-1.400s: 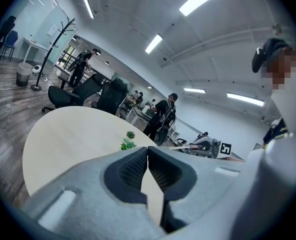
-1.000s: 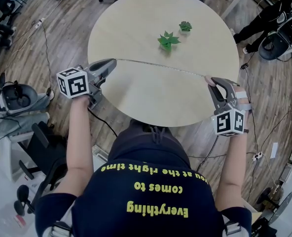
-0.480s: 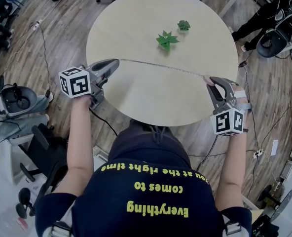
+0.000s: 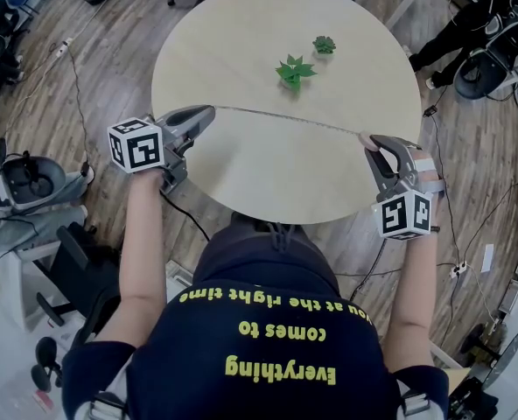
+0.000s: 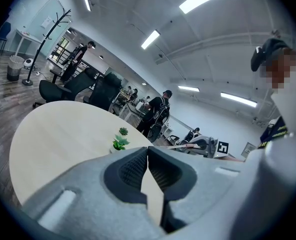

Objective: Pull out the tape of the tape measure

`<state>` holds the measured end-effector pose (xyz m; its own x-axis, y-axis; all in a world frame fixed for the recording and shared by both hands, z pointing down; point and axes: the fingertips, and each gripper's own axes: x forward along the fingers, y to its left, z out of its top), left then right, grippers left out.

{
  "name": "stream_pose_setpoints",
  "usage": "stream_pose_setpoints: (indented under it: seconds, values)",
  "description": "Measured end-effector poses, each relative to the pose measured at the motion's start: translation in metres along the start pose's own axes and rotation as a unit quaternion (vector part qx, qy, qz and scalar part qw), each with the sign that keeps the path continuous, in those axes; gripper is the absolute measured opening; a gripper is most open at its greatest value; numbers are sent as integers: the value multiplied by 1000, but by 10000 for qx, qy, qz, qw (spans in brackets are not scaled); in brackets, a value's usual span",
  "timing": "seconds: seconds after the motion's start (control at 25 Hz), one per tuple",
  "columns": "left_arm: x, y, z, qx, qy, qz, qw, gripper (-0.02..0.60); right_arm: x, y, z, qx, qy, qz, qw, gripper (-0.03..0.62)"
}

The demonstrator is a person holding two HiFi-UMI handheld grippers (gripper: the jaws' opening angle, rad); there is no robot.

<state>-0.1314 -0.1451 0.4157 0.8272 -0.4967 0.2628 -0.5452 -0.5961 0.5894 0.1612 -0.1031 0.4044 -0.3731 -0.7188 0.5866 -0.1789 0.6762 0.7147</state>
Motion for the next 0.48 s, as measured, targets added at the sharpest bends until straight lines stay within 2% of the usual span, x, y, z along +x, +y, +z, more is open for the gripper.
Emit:
stream_pose_setpoints:
  seconds: [0.48]
  values:
    - [8,-2,0,15,71,-127,9999,8,4,0,2,-3,-3,31,10000,83]
